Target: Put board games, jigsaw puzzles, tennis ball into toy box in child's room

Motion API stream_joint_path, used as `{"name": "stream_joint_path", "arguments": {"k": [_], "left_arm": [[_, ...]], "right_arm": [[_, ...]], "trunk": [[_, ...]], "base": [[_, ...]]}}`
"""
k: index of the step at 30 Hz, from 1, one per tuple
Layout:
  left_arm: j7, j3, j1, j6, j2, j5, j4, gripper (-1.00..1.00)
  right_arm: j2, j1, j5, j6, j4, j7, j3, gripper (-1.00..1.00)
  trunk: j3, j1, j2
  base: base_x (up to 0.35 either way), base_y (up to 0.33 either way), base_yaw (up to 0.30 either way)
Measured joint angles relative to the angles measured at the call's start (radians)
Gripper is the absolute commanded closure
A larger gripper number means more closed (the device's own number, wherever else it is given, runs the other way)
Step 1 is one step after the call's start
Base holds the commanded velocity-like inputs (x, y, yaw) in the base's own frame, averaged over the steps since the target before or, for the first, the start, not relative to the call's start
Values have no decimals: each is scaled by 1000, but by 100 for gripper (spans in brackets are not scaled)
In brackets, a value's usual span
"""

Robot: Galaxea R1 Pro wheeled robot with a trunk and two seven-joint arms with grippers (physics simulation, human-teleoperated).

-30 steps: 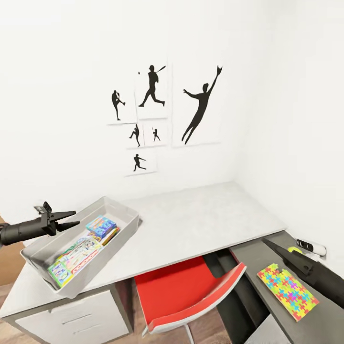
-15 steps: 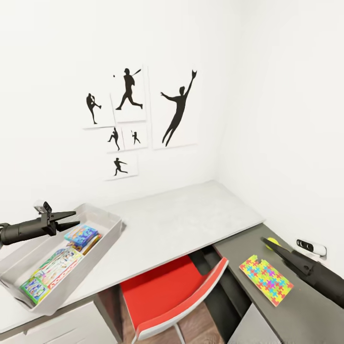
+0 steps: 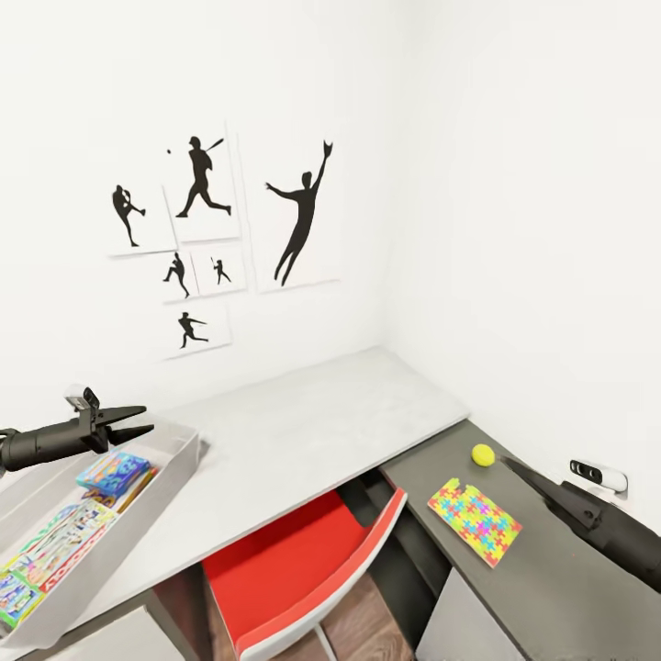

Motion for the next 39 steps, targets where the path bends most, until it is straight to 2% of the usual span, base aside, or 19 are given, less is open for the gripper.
{"name": "stream_joint_path", "arguments": {"k": [29,39], "left_arm": [[0,0,0,0,0,0,1,-100],[0,0,0,-1,0,0,0,-100]], "right_arm": [[0,0,0,0,7,-1,-5,-100],[0,0,-1,4,9,-5,-16,-100]], "trunk": [[27,0,0],[32,0,0]], "base": [[0,0,-242],[0,0,-99]]}}
